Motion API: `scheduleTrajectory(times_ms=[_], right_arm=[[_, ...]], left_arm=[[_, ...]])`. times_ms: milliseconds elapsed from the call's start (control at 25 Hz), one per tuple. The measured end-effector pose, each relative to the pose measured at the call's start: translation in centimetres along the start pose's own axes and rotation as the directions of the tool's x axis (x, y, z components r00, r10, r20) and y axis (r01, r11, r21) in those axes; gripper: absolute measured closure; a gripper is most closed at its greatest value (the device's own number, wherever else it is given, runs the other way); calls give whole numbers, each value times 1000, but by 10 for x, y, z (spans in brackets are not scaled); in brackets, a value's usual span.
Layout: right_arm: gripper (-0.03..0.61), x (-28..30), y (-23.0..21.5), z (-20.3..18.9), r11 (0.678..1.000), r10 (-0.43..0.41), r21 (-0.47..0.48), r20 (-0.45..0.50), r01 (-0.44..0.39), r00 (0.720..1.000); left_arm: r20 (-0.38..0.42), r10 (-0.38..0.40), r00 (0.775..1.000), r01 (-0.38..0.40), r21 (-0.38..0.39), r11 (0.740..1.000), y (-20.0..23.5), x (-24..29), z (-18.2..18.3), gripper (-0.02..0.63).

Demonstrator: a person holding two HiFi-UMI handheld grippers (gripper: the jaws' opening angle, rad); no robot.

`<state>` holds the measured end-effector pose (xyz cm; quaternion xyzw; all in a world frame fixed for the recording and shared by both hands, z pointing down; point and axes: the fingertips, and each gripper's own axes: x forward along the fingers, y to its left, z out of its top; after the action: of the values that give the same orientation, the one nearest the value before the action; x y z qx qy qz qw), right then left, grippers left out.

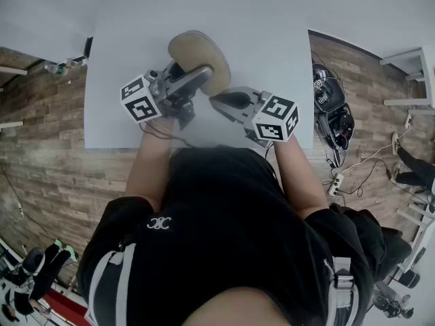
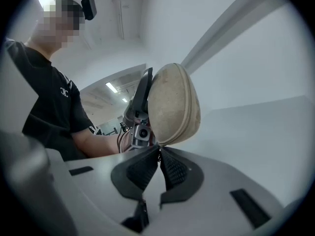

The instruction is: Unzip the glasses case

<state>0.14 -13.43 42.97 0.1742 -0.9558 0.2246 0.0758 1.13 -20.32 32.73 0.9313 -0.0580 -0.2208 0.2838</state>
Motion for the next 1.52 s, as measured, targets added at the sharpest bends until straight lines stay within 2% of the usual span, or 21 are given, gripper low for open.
scheduleTrajectory(times_ms=[120, 160, 200, 240, 360, 440, 560, 640, 760, 880, 1000, 1160, 1200, 1240, 1280, 1320, 1360, 1400, 1440, 1480, 1520], right_arm=[[553, -13, -7, -1, 1000, 3, 3, -16, -3, 1000], [517, -19, -9, -2, 1000, 11, 11, -29, -11, 1000], [357, -26, -12, -1, 999, 21, 29, -34, -20, 999], [316, -34, -15, 3, 998, 24, 56, -18, -23, 1000], [298, -58, -24, 36, 989, 14, 144, 140, -34, 990], [289, -60, -18, 50, 987, 39, 143, 191, -67, 981], [281, -43, 0, 42, 993, 93, 66, 106, -101, 990], [282, -36, -1, 32, 996, 74, 47, 59, -77, 996], [299, -38, -13, 24, 996, 29, 86, 48, -33, 998], [306, -35, -25, 18, 997, -41, 69, 27, 39, 999], [311, -37, -40, 19, 990, -111, 89, 41, 107, 993], [314, -49, -72, 16, 954, -271, 149, 57, 260, 961], [314, -52, -81, 11, 939, -317, 153, 32, 309, 948], [314, -54, -91, 3, 921, -363, 146, -8, 360, 932], [314, -55, -99, -6, 903, -406, 132, -55, 410, 912], [314, -55, -106, -15, 884, -443, 114, -102, 453, 891], [314, -54, -112, -25, 868, -471, 98, -143, 486, 870], [314, -53, -117, -33, 855, -493, 83, -179, 512, 852], [314, -51, -120, -42, 844, -510, 67, -213, 533, 833], [314, -48, -122, -51, 834, -524, 47, -246, 550, 815], [314, -46, -124, -60, 825, -537, 24, -277, 565, 797]], left_arm=[[25, -2, 1000, 2, -8, 1000, 0, -1, 3, 330], [30, -2, 1000, 2, -8, 1000, 1, -2, 4, 330], [32, -1, 999, 1, -7, 1000, 1, -2, 6, 330], [29, -1, 1000, 1, -4, 1000, 2, -3, 6, 330], [-4, -43, 999, 43, -23, 999, -2, -2, 0, 328], [-41, -97, 994, 95, -53, 994, -9, 2, -9, 328], [-101, -147, 984, 141, -64, 988, -19, 7, -24, 328], [-130, -150, 980, 142, -64, 988, -21, 13, -31, 328], [-163, -87, 983, 76, -71, 995, -9, 18, -37, 328], [-194, 46, 980, -53, -31, 998, 13, 16, -43, 293], [-245, 142, 959, -141, 24, 990, 28, 13, -50, 157], [-273, 270, 923, -250, 107, 962, 47, -3, -52, 140], [-287, 307, 908, -284, 118, 951, 52, -9, -53, 140], [-311, 358, 881, -330, 140, 934, 59, -17, -55, 141], [-331, 435, 837, -394, 186, 900, 68, -27, -57, 165], [-331, 540, 774, -477, 256, 841, 80, -40, -56, 336], [-312, 648, 695, -560, 330, 760, 92, -54, -54, 596], [-293, 725, 623, -618, 385, 686, 102, -66, -53, 612], [-288, 764, 578, -646, 411, 643, 108, -73, -55, 611], [-292, 775, 560, -657, 413, 631, 109, -76, -57, 612], [-299, 772, 561, -661, 399, 635, 108, -78, -60, 611]])
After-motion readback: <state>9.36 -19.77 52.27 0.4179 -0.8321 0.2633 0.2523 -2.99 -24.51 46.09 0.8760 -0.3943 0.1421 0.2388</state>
